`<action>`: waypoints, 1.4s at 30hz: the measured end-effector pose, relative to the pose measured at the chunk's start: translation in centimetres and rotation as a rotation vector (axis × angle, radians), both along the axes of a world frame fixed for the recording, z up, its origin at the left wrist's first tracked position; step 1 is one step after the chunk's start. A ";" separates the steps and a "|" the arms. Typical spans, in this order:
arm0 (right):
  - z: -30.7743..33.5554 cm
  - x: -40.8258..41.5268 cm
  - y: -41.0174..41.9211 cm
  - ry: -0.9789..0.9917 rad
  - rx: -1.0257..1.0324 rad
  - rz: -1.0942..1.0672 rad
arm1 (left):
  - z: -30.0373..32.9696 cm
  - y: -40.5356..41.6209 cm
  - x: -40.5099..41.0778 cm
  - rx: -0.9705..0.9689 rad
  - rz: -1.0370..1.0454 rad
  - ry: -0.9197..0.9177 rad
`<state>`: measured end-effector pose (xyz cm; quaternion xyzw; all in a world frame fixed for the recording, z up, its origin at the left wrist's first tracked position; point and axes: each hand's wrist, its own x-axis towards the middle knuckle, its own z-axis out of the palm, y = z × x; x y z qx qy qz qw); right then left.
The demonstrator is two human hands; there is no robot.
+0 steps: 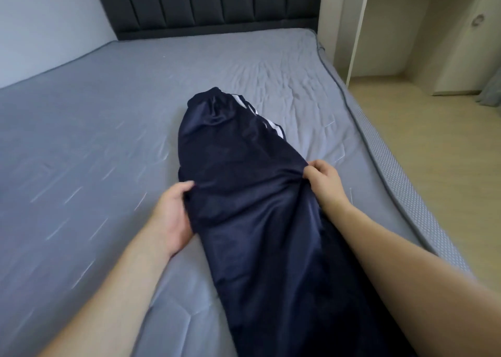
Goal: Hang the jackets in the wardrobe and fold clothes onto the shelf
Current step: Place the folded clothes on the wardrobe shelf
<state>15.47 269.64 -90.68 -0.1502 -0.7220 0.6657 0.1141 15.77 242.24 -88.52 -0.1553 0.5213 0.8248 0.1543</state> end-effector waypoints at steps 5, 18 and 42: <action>2.1 2.8 0.0 -0.282 -0.012 0.122 | 1.1 2.3 2.9 -0.255 -0.184 -0.122; 7.9 18.4 4.1 -0.820 0.316 0.566 | 1.8 4.8 15.7 -0.087 -0.282 -0.152; 11.4 36.6 5.1 -0.781 0.021 0.672 | 5.4 4.3 37.4 -1.390 -0.894 1.622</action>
